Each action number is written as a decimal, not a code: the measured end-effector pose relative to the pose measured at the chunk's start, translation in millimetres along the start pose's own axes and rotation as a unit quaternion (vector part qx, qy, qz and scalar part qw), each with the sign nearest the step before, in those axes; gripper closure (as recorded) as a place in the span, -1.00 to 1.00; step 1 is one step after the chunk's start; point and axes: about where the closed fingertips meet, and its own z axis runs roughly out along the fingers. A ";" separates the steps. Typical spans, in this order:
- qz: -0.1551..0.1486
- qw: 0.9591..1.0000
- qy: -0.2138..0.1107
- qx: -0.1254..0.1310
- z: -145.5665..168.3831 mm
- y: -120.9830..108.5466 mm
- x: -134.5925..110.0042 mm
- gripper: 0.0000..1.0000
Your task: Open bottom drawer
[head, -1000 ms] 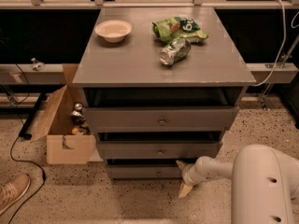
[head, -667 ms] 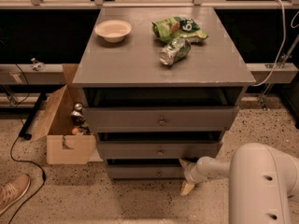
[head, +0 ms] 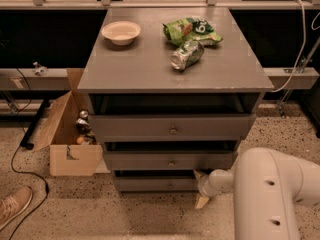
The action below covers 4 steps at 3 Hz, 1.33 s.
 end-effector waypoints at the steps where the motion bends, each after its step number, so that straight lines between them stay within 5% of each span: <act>1: 0.007 1.000 0.017 0.010 18.0 -2.1 24.4 -1.00; 3: 0.020 1.000 0.010 -0.001 36.4 -14.3 46.4 -1.00; 4: 0.021 1.000 0.009 -0.001 38.2 -18.9 48.8 -0.69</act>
Offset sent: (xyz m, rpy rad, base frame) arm 0.0314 -0.0400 -0.0418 -0.0075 0.0140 -0.0434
